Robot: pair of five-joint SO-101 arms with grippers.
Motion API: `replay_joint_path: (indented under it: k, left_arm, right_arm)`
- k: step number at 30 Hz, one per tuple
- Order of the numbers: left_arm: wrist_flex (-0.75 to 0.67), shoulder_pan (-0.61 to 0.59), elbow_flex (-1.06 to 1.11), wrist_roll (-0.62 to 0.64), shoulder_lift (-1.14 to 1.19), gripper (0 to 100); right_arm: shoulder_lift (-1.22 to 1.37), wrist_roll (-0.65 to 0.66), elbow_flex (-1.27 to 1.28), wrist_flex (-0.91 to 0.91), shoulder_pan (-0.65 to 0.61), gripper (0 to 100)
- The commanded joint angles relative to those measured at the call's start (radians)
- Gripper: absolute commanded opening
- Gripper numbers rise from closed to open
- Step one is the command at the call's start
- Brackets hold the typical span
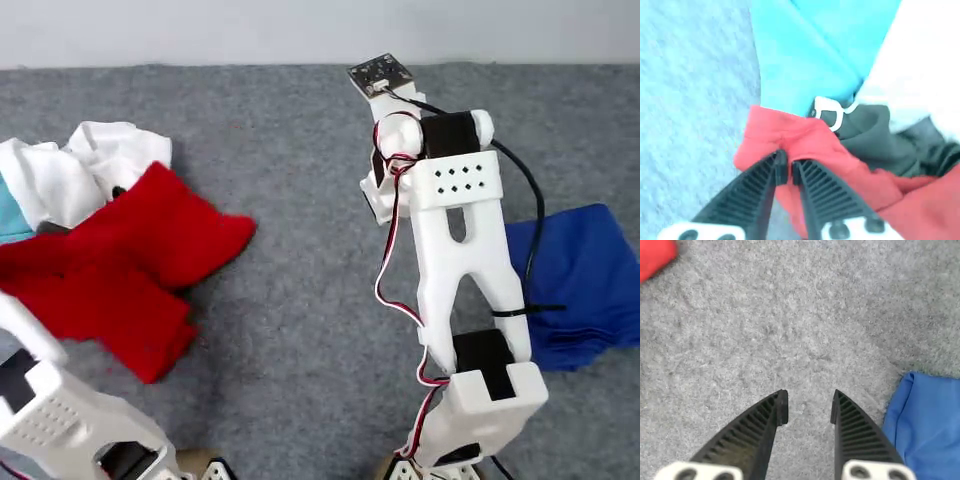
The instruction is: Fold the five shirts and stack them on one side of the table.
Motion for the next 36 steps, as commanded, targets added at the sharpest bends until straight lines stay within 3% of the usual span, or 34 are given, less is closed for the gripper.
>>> replay_joint_path:
  k: [1,5,8,12,15,19,23,29,32,36]
  left_arm:
    - [0.014,-0.014,-0.102,-0.006,-0.071,1]
    - [0.017,0.061,-0.171,-0.029,-0.072,3]
    - [0.017,0.153,-0.199,-0.109,-0.072,14]
    - [0.017,0.253,-0.200,-0.118,-0.068,26]
    - [0.015,0.281,-0.199,-0.118,-0.052,33]
    - [0.020,0.285,-0.191,-0.118,-0.055,35]
    - [0.020,0.313,-0.015,-0.133,-0.167,33]
    - [0.018,0.408,0.426,-0.295,-0.457,34]
    - [-0.003,0.405,0.638,-0.377,-0.532,34]
    - [-0.147,0.327,0.753,-0.402,-0.540,34]
  right_arm:
    - [-0.044,0.011,0.003,0.038,-0.010,15.5]
    - [-0.048,0.011,0.071,0.027,-0.010,15.5]
    - [-0.053,0.011,0.095,0.027,-0.010,15.5]
    - [-0.053,0.011,0.097,0.027,-0.010,15.5]
    - [-0.051,0.011,0.098,0.027,-0.002,15.5]
    - [-0.047,0.011,0.100,0.027,-0.002,15.5]
    - [-0.044,0.014,0.100,0.027,-0.001,15.5]
    - [-0.044,0.048,0.101,0.027,-0.001,15.5]
    - [-0.044,0.051,0.114,0.025,-0.001,15.5]
    - [-0.045,0.051,0.158,-0.008,-0.002,15.5]
